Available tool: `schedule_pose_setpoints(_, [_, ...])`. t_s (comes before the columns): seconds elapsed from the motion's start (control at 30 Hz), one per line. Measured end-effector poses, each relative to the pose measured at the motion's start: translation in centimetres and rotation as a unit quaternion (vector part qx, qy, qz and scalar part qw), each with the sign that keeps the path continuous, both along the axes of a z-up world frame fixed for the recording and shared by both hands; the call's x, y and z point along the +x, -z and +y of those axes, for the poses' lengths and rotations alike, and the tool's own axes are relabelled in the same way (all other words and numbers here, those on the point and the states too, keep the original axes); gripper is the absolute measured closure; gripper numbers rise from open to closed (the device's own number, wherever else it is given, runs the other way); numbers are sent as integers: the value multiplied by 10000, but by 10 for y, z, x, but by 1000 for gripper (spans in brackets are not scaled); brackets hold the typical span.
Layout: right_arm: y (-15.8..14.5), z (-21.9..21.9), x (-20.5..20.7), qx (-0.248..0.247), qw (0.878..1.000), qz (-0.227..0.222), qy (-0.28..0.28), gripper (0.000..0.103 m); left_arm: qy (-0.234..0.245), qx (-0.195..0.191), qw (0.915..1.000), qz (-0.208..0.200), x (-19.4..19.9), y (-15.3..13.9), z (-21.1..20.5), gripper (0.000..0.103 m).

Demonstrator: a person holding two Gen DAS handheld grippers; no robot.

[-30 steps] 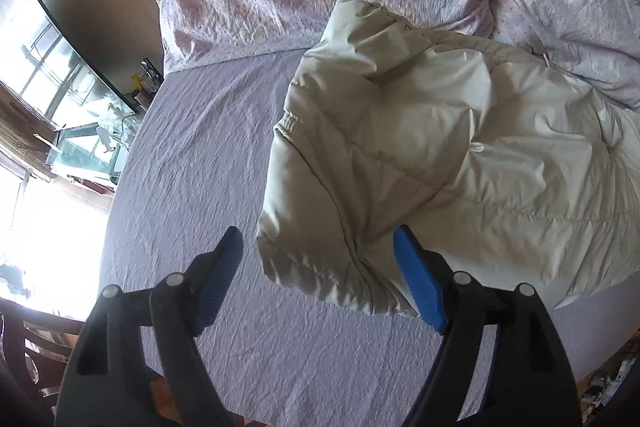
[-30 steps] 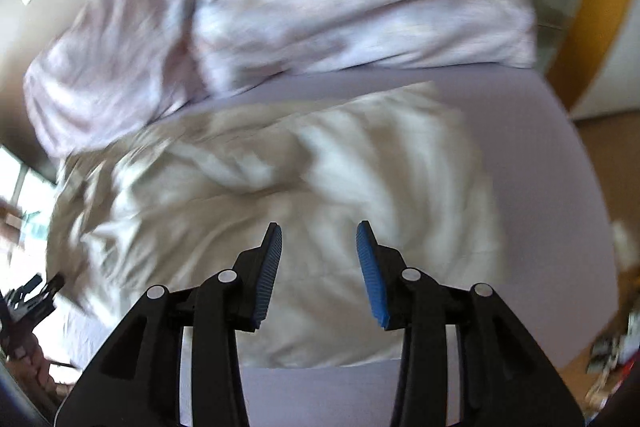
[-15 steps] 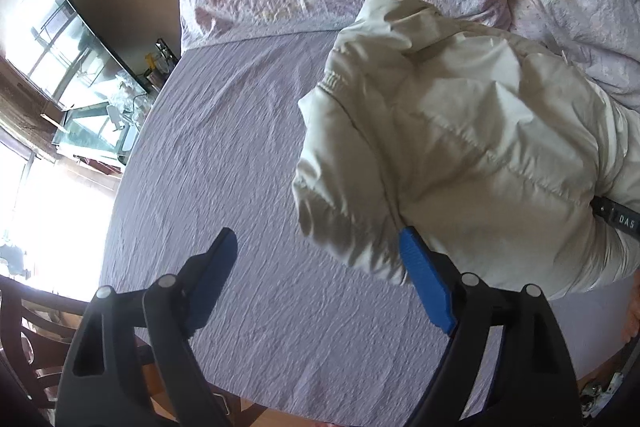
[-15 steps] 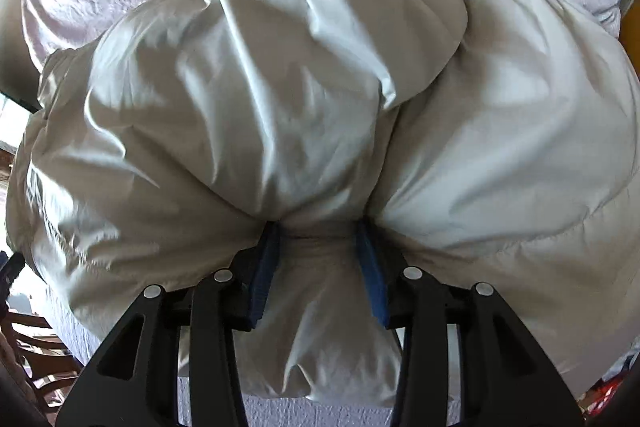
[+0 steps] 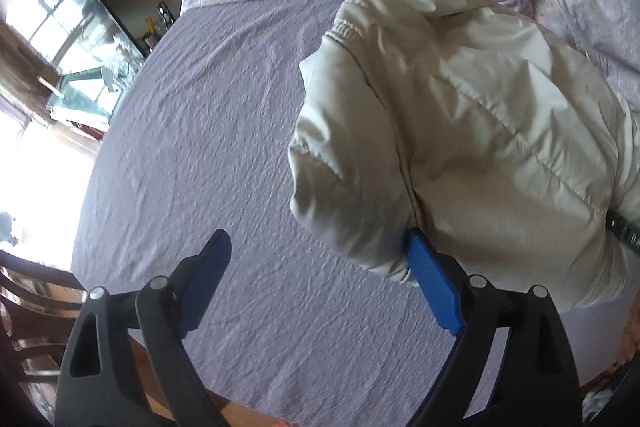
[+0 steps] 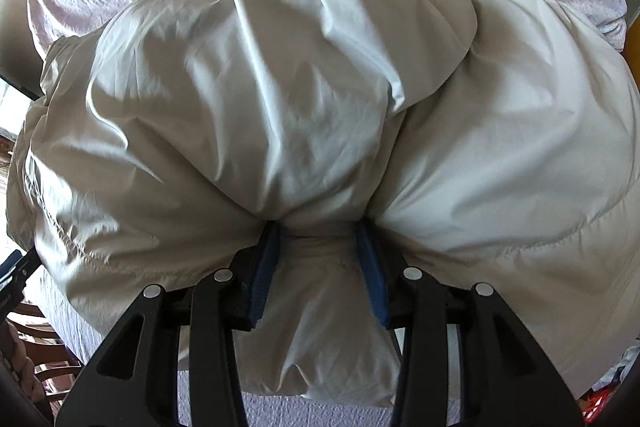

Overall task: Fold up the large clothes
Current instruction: 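Grasp the folded jacket's side again with both grippers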

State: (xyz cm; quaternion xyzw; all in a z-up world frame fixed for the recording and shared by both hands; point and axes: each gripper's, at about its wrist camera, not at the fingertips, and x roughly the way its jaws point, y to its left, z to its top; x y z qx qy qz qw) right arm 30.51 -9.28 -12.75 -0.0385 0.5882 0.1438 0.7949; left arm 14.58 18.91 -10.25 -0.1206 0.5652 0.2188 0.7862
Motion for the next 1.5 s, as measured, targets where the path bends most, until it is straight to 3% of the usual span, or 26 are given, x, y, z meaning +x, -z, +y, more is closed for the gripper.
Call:
schedule_pose_setpoints(0.33, [-3,-8,-4,-7,10000,-20,-66,61,-8,-120,9997,-216,8,-14,1,14])
schedule_pose_setpoints(0.77, [-2,-11,-3,19,10000,-38,-81,61,184,-165,9997,-78,35,9,-1,16])
schedule_pose_setpoints(1.07, [-3,-12,-4,18,10000,-48,-75,61,338,-230,9990,-181,44,11,-10,45])
schedule_pose_setpoints(1.23, [-2,-12,-6,29,9999,-77,-79,61,288,-305,9984,-367,42,3,-12,71])
schedule_pose_setpoints(1.5, [-3,-12,-11,12,9999,-92,-113,60,333,-229,9971,-637,43,-25,-21,78])
